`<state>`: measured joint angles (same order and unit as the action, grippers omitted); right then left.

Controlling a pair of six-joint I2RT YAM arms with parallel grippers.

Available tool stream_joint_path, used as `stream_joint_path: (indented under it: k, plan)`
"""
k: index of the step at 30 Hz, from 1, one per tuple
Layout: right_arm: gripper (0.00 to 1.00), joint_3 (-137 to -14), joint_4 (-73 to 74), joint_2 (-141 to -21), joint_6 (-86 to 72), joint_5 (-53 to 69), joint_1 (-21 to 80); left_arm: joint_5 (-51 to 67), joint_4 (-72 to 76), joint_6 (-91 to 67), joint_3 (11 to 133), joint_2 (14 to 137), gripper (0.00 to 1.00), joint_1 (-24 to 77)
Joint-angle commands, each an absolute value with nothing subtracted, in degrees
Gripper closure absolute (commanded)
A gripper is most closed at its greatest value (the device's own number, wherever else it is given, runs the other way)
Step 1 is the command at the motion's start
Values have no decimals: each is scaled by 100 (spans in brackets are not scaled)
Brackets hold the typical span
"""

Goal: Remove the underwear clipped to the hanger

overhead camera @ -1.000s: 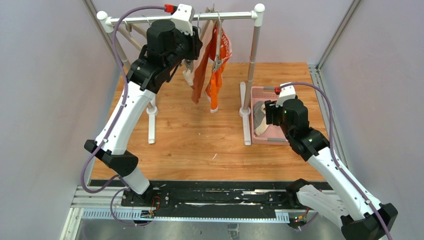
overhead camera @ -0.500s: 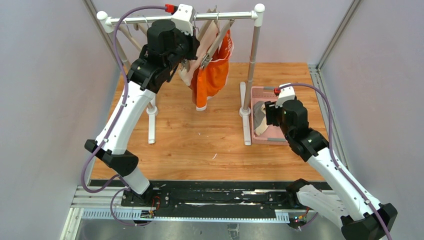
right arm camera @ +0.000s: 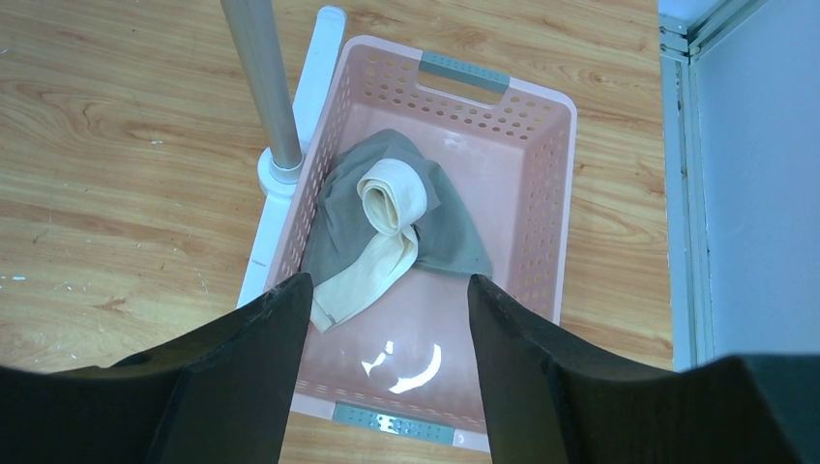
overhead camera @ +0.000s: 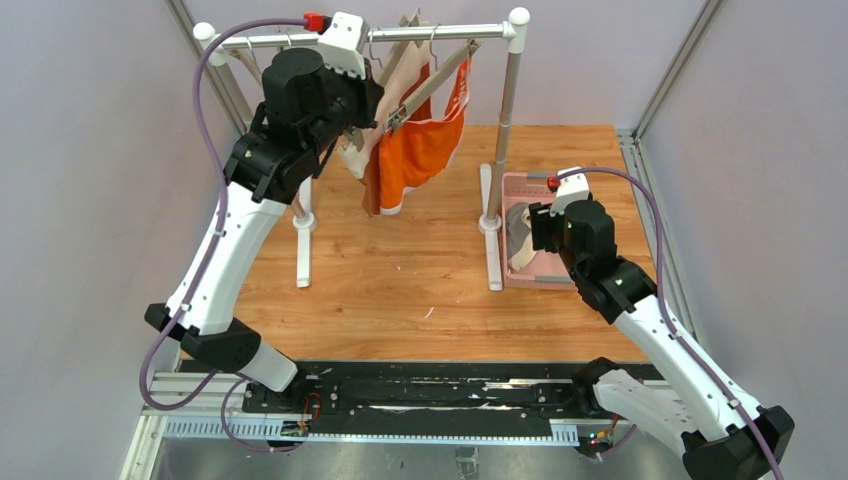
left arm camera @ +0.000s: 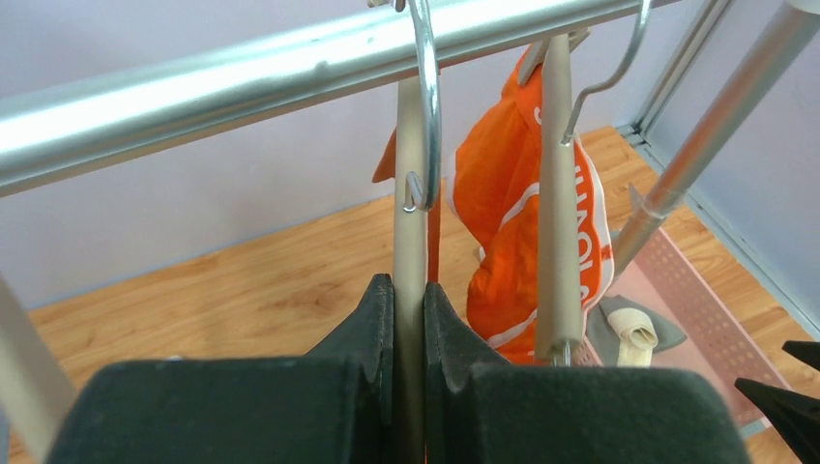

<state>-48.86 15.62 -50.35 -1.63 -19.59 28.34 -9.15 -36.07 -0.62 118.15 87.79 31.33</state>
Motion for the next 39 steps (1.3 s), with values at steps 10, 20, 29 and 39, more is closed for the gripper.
stream_joint_path:
  k: [10, 20, 29, 39]
  plan:
    - [38, -4911, 1384, -5010, -110, -1891, 2981, -939, -3693, 179, 10744, 7630, 100, 3183]
    - [36, -5118, 1262, -5039, -145, -1503, 2988, -643, -4362, 82, 9273, 6087, 100, 3191]
    - [33, -5284, 918, -5340, -361, -696, 2979, 258, -5606, -475, 7830, 4861, 100, 3246]
    - [20, -5834, 725, -5721, -378, 1488, 2967, 1674, -5736, -687, 7140, 4006, 100, 3621]
